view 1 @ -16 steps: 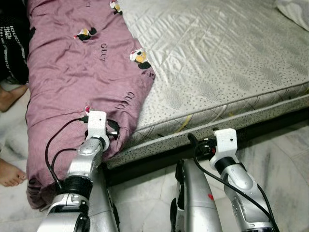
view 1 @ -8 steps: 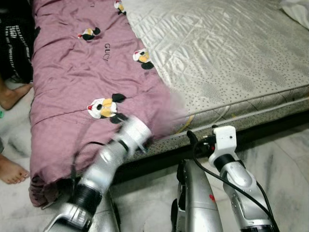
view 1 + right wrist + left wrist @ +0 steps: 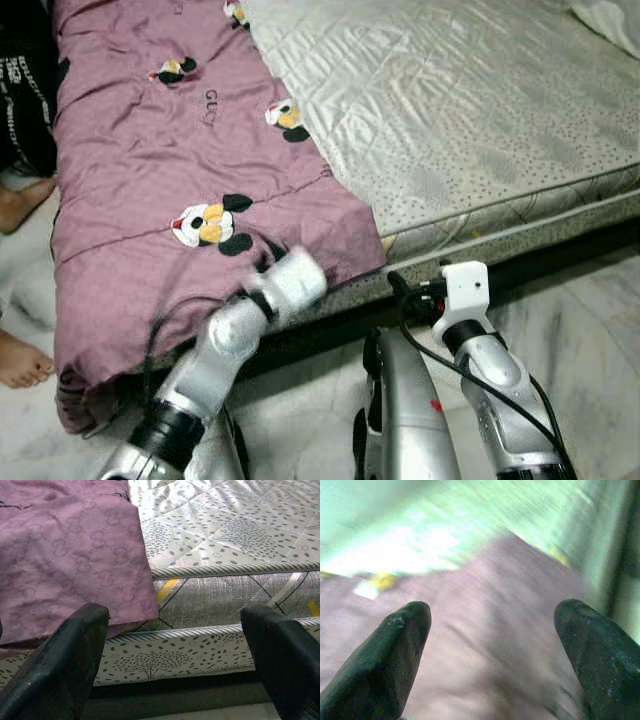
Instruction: Clean up the room
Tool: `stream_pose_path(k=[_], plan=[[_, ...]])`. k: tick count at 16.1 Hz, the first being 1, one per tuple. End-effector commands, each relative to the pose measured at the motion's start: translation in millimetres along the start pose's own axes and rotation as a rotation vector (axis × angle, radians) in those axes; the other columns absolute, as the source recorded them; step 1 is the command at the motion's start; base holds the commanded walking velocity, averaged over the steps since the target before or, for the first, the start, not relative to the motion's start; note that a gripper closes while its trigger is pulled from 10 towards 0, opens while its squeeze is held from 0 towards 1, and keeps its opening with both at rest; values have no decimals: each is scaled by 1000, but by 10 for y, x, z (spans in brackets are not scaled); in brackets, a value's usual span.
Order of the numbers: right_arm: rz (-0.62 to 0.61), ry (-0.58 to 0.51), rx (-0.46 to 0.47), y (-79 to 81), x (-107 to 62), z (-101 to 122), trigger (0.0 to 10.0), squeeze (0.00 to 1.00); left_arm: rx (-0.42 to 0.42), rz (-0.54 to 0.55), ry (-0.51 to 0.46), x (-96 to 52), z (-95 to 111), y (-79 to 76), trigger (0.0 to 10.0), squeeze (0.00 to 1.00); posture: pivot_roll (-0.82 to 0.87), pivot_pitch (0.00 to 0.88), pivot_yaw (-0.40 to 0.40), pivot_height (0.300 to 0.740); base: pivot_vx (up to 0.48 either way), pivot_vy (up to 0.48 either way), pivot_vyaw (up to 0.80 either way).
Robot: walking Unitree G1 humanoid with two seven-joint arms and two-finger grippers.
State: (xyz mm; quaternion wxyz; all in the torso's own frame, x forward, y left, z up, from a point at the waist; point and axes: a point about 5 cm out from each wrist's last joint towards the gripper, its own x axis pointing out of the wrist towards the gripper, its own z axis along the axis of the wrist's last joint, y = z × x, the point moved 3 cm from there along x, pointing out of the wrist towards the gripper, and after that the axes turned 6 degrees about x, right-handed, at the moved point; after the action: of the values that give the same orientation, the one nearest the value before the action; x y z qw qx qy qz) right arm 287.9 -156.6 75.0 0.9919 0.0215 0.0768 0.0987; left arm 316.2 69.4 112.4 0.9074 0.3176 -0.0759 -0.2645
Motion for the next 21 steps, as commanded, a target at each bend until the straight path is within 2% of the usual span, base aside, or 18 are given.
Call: stream_pose_path(k=[1,2,3,4,7,8,10,11,14,16,19,21], plan=[[-6,0,-2,-13,0,-9,10000,0,-19,97,-29,-30,51,158,10000,0,-97,121,-21,499,0,0,0],[-7,-1,-3,-9,-5,-10,10000,0,-35,220,-79,-54,142,379,10000,0,-93,122,-18,499,0,0,0],[-8,-2,-4,-8,-7,-9,10000,0,-42,262,-91,-65,164,457,10000,0,-93,122,-18,499,0,0,0],[-10,-3,-6,-11,-29,-8,10000,0,-127,353,-27,-57,38,662,10000,0,-101,130,-20,499,0,0,0],[-21,-6,-25,-49,-107,19,10000,0,-319,411,177,28,-385,864,10000,0,-125,156,-18,499,0,0,0],[-52,10,-26,-140,-250,6,10000,0,-405,421,282,107,-593,989,10000,0,-143,184,-8,499,0,0,0],[-47,35,-6,-129,-341,-31,10000,0,-397,443,291,111,-613,1068,10000,0,-159,207,-2,499,0,0,0],[-28,42,3,-91,-372,-42,10000,0,-389,525,277,34,-603,1152,10000,0,-146,214,-7,499,0,0,0],[-32,31,0,-112,-280,-23,10000,0,-444,662,303,-303,-700,1085,10000,0,-99,227,-17,499,0,0,0],[-26,-25,3,-149,10,149,10000,0,-499,721,325,-862,-751,808,10000,0,-27,234,-30,499,0,0,0],[10,-53,16,-93,219,281,10000,0,-496,685,367,-1121,-745,579,10000,0,11,227,-30,499,0,0,0],[83,-69,30,52,409,384,10000,0,-467,644,397,-1267,-724,431,10000,0,40,214,-24,499,0,0,0]])
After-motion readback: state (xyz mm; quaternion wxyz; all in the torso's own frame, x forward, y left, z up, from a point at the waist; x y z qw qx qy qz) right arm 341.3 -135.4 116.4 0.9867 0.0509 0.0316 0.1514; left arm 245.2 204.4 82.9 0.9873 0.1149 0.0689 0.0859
